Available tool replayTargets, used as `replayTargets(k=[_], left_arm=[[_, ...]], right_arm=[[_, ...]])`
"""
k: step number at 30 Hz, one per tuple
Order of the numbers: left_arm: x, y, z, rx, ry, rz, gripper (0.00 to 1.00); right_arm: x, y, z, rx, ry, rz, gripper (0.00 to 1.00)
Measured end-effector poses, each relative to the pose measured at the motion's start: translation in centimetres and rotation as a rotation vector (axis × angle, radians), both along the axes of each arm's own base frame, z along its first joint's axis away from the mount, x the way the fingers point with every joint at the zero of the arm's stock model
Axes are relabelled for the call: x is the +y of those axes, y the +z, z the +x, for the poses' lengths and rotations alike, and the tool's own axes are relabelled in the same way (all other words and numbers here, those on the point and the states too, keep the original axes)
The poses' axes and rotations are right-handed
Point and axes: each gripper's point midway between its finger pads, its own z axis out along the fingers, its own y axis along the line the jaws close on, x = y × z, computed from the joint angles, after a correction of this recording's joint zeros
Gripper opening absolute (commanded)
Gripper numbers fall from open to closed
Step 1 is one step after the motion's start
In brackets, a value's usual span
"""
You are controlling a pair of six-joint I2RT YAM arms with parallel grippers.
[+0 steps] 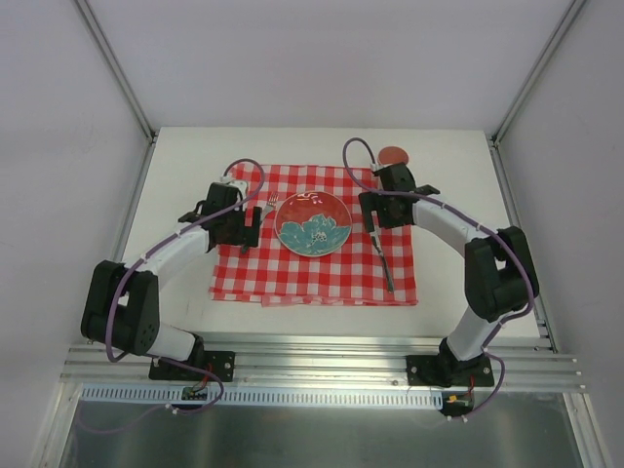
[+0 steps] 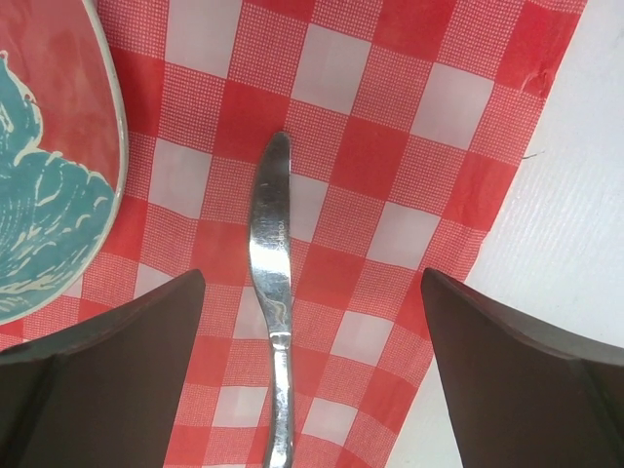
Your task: Set the dinner table for one person
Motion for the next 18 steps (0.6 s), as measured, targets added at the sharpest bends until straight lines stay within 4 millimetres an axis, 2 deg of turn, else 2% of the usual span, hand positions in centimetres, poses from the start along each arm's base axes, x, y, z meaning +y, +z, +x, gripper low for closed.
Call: replayTargets(k=[5, 13, 18], left_arm=[[1.1, -0.3, 0.9, -0.012, 0.035, 0.016, 0.99], [1.4, -1.2, 0.7, 0.023, 0.061, 0.014, 0.99], [1.0, -1.5, 0.7, 0.049, 0.083, -0.015, 0.99]], right_arm=[[-0.1, 0.0, 0.1, -0.006, 0.009, -0.017, 0.97], [0.5, -0.6, -0.9, 0.039, 0.044, 0.020, 0.97], [0.9, -2.1, -0.9, 0.109, 0.051, 0.008, 0.97]])
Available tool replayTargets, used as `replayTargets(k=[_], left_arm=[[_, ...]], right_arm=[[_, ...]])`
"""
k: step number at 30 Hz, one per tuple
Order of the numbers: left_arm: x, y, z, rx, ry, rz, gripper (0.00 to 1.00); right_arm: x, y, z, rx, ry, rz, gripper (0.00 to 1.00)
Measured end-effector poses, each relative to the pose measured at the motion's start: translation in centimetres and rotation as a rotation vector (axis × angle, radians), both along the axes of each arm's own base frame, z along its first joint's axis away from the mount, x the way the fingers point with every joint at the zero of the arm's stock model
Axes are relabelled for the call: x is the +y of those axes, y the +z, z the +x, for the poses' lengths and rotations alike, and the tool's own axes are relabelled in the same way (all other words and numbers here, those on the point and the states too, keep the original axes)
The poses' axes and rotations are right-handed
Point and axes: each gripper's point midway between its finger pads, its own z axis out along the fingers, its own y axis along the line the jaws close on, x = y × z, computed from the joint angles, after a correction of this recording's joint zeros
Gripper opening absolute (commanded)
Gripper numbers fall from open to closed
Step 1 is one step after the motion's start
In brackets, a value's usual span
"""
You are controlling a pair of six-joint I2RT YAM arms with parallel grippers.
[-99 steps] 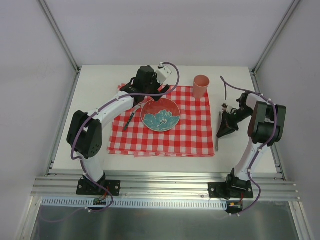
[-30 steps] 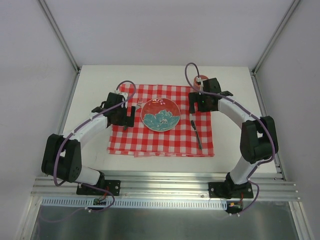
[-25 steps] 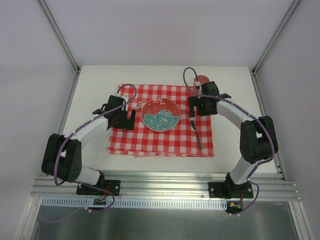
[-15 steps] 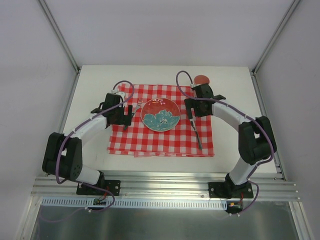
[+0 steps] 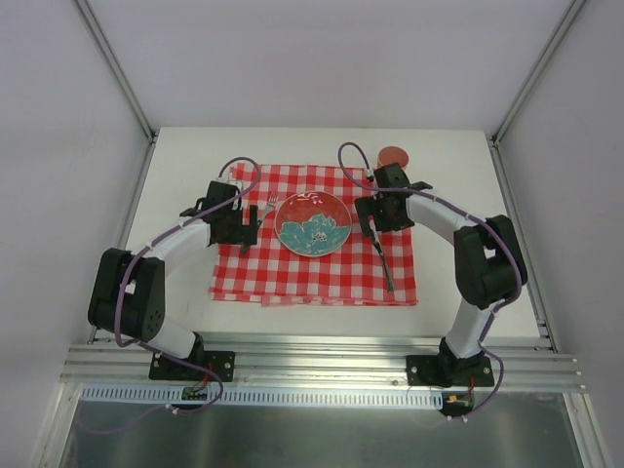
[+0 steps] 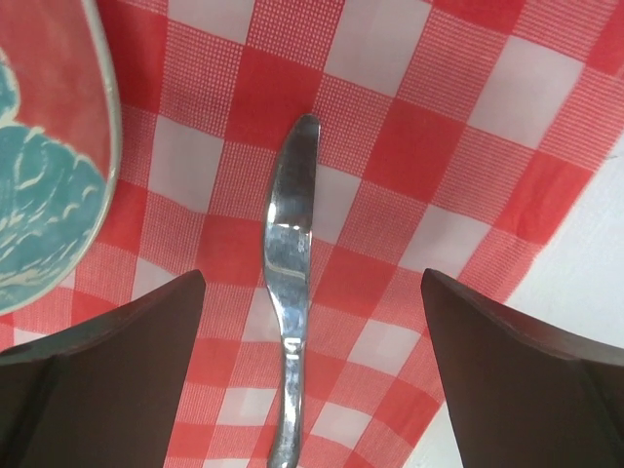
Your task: Set the dinner table for one person
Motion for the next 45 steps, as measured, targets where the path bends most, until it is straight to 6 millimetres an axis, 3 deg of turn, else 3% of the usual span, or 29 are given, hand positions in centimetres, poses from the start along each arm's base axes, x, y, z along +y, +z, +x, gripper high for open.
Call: replayTargets(k=[6, 13, 17, 22, 26, 35, 40, 45], left_arm=[[-1.0, -1.0, 0.5, 0.051, -0.018, -0.030, 0.89], [-2.1, -0.9, 4.2, 0.055, -0.100, -0.015, 0.58], [-2.5, -1.3, 5.4, 0.079, -0.128, -0.012, 0.56], [-2.6, -2.0, 4.5, 0.128, -0.140, -0.022, 0.55], [-2.6, -2.1, 4.1, 0.144, -0.145, -0.025, 0.39], [-3.0, -3.2, 3.2, 0.180, -0.175, -0.046, 0.40], [-2.9, -3.3, 3.1, 0.176, -0.179, -0.042, 0.23], [-2.5, -3.2, 2.9, 0.162, -0.169, -0.047, 0.18]], right_arm=[[0.3, -2.2, 0.5, 0.077, 0.013, -0.027, 0.97], [0.4, -1.6, 0.8, 0.074, 0.024, -0.023, 0.97], [0.3, -1.5, 0.9, 0.072, 0.026, -0.026, 0.97], [-0.2, -1.5, 0.5, 0.075, 0.019, -0.027, 0.97], [-0.7, -1.3, 0.1, 0.077, 0.012, -0.027, 0.97], [-1.3, -1.2, 0.3, 0.077, -0.004, -0.026, 0.97], [-1.6, -1.6, -0.1, 0.091, -0.007, -0.028, 0.97], [-1.8, -2.0, -0.6, 0.105, -0.008, -0.033, 0.97]])
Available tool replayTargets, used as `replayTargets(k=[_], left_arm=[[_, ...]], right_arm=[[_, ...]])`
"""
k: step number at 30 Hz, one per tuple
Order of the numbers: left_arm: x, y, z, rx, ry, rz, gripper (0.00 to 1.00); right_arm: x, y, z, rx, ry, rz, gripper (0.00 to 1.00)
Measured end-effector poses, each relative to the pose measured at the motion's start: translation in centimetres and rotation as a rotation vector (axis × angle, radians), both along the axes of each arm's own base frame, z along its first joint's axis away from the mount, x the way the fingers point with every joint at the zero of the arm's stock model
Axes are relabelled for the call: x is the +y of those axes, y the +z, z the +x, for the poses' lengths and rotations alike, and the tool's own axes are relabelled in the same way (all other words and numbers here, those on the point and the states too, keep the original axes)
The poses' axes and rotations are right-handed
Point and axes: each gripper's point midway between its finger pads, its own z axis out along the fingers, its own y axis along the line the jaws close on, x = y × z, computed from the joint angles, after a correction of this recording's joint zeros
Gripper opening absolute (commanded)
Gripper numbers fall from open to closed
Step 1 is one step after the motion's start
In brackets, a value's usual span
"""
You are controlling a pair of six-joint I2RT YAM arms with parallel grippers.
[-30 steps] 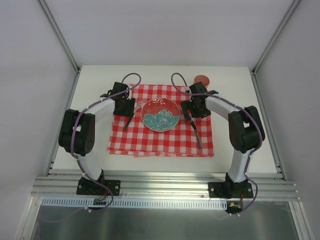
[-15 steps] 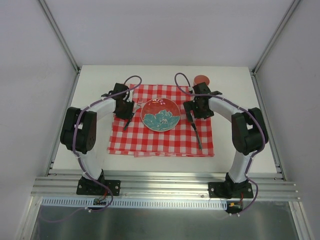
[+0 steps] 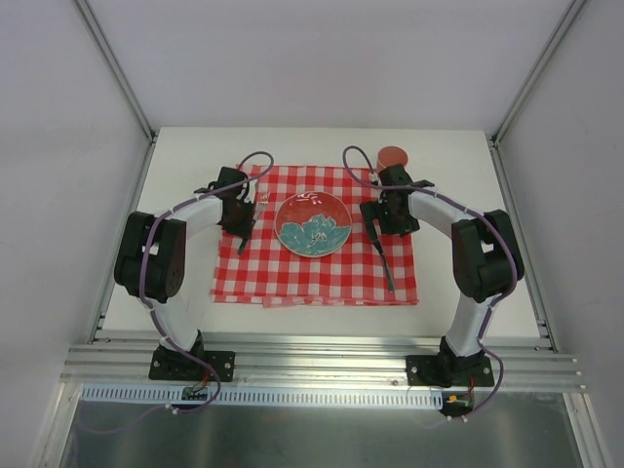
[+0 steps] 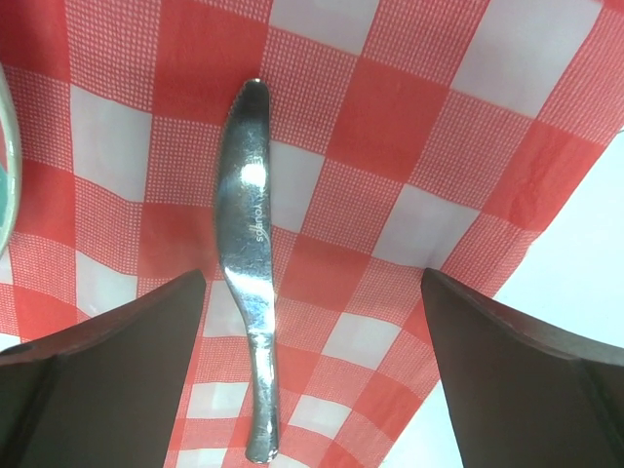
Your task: Set the dinner table for one person
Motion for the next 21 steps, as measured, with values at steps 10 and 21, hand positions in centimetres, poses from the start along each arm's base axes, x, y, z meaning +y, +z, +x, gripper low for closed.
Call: replayTargets(k=[10, 21], left_arm=[[0.9, 0.0, -4.9, 0.065, 0.005, 0.007, 0.17], [0.8, 0.1, -7.2, 0.102, 0.008, -0.013, 0.66]], right_arm=[[0.5, 0.0, -0.3, 0.010, 0.011, 0.028, 0.97], [0.9, 0.1, -0.4, 0.017, 0.021, 0.046, 0.97]])
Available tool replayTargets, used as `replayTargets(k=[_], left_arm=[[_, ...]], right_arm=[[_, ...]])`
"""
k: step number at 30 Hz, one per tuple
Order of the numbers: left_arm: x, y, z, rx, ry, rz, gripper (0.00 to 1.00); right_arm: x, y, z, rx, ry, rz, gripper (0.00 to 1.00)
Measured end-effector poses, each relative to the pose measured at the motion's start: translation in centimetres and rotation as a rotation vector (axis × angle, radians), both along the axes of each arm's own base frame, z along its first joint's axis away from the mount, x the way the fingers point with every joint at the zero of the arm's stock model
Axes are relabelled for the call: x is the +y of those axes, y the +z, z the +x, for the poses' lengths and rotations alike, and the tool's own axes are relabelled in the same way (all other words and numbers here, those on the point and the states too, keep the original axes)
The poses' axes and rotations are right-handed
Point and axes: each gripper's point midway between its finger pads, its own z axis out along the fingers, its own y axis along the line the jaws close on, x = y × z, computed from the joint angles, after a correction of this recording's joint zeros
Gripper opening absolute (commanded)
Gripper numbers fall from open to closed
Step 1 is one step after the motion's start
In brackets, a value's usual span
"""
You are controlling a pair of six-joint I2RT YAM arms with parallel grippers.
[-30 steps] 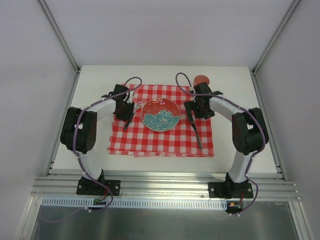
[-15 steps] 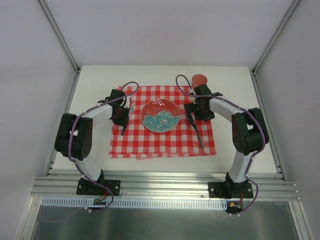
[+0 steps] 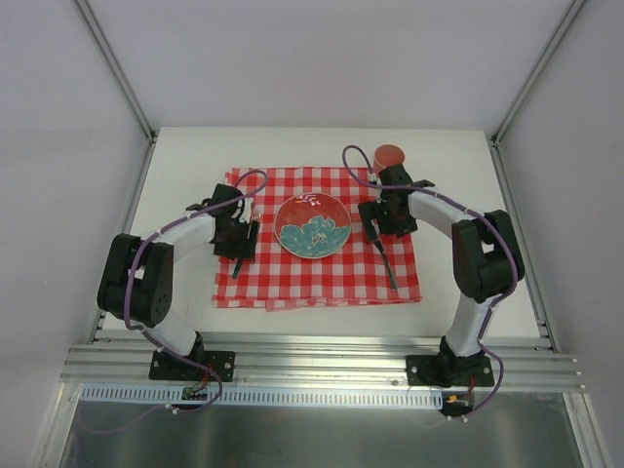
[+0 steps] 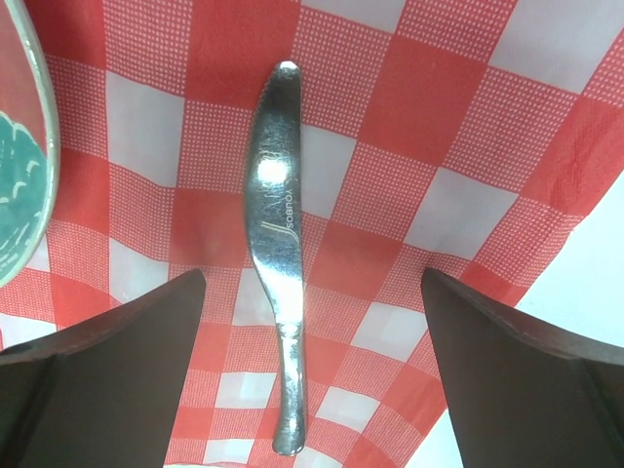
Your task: Set the dinner table for one person
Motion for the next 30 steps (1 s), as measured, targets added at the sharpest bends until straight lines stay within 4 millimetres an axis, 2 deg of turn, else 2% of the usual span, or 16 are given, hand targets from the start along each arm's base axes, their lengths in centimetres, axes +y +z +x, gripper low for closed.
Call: replayTargets(k=[1, 2, 6, 8, 10, 12, 13, 15, 18, 20, 21, 25, 30], left_arm=[[-0.1, 0.1, 0.0, -0.002, -0.005, -0.003, 0.69], [-0.2, 0.2, 0.0, -0.004, -0.010, -0.003, 0.77], [-0.2, 0.9, 0.2, -0.026, -0.026, -0.002, 0.86], [-0.3, 2.3, 0.9, -0.054, -0.043, -0.001, 0.88], [-0.6, 4.7, 3.0, -0.123, -0.065, -0.001, 0.89], [-1.1, 8.1, 5.9, -0.228, -0.088, -0.008, 0.95], [-1.5, 10.7, 7.8, -0.303, -0.101, -0.014, 0.99], [-2.2, 16.3, 11.0, -0.456, -0.121, -0.027, 0.99], [-2.9, 24.5, 14.2, -0.685, -0.154, -0.047, 0.99], [-2.9, 28.0, 14.3, -0.782, -0.179, -0.040, 0.99], [-2.7, 28.9, 14.0, -0.807, -0.189, -0.033, 0.99], [-1.9, 32.0, 12.1, -0.889, -0.238, 0.008, 0.99], [-1.5, 34.3, 11.0, -0.942, -0.252, 0.020, 0.99]], right_arm=[[0.0, 0.0, 0.0, -0.001, 0.001, 0.000, 0.97], [0.1, 0.1, 0.0, -0.003, 0.002, 0.000, 0.97], [0.0, 1.4, -0.1, -0.030, 0.007, -0.012, 0.97], [-0.3, 2.8, -0.3, -0.048, 0.016, -0.023, 0.97], [-0.5, 5.1, 0.4, -0.088, 0.023, -0.037, 0.97], [-0.6, 8.6, 2.0, -0.159, 0.017, -0.050, 0.97], [-0.5, 10.8, 3.4, -0.219, 0.003, -0.054, 0.97], [-0.5, 15.2, 5.7, -0.333, -0.028, -0.067, 0.97], [-1.1, 22.7, 8.3, -0.517, -0.097, -0.085, 0.97], [-1.6, 26.0, 8.9, -0.603, -0.133, -0.095, 0.97], [-2.0, 26.7, 8.6, -0.620, -0.139, -0.103, 0.97], [-3.1, 27.4, 6.3, -0.613, -0.121, -0.132, 0.97], [-3.8, 28.6, 5.4, -0.637, -0.127, -0.161, 0.97]])
